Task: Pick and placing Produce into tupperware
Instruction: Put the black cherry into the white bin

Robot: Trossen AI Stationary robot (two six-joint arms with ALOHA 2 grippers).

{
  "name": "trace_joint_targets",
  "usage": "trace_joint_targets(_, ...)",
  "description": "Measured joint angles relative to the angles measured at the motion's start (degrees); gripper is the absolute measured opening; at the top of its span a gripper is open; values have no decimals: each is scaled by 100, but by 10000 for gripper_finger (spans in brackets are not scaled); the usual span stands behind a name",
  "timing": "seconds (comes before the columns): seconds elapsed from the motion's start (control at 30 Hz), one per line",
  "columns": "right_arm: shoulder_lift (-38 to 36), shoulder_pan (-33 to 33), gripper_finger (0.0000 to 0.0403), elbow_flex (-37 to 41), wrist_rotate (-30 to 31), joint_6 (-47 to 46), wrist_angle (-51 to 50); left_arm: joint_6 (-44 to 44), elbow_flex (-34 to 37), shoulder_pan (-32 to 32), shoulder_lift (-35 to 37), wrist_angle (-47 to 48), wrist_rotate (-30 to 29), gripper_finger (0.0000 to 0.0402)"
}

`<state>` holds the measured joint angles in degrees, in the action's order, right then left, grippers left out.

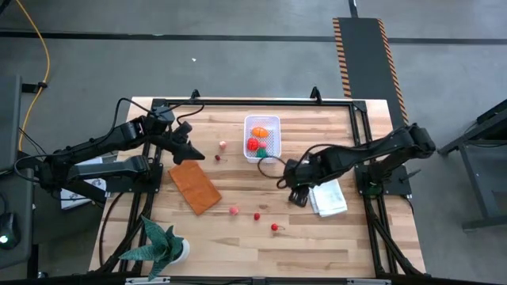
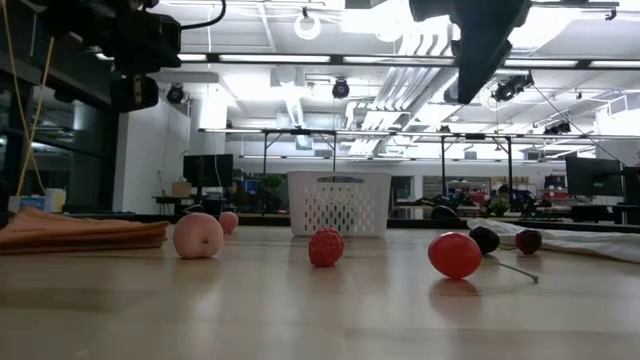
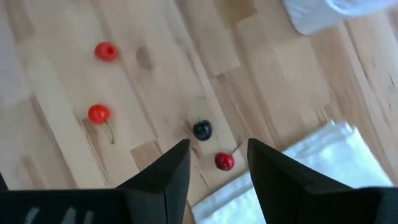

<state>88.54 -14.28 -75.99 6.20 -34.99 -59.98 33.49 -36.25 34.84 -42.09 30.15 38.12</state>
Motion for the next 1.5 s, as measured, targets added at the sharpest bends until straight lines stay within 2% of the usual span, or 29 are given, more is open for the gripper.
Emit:
trace_joint_targets(0.13,179,-191,149,-12,-31,545,116,-24,0,-1,0,0,27,3)
trace_joint_targets(0.33,228,-390,149,-10,-63,849,159,-243,0,1,2,6,96,3)
trace_joint_targets(0.6,277,-378,149,-6,-9,1159,175,-501,0,1,0,237,93,3)
trace_joint_targets(0.77,559,-336,149,-4,-5,1436,207,-623,0,1,2,374,94,3)
trace_joint_targets(1.07,1089,-215,149,-1,-72,1453,530,-675,0,1,2,481,93,3)
trace_joint_targets(1.4,1149,-88,149,28,-88,1568,631,-972,0,1,2,817,91,3)
trace_joint_targets(1.5,1133,-37,149,368,-363,1422,855,-988,0,1,2,839,91,3)
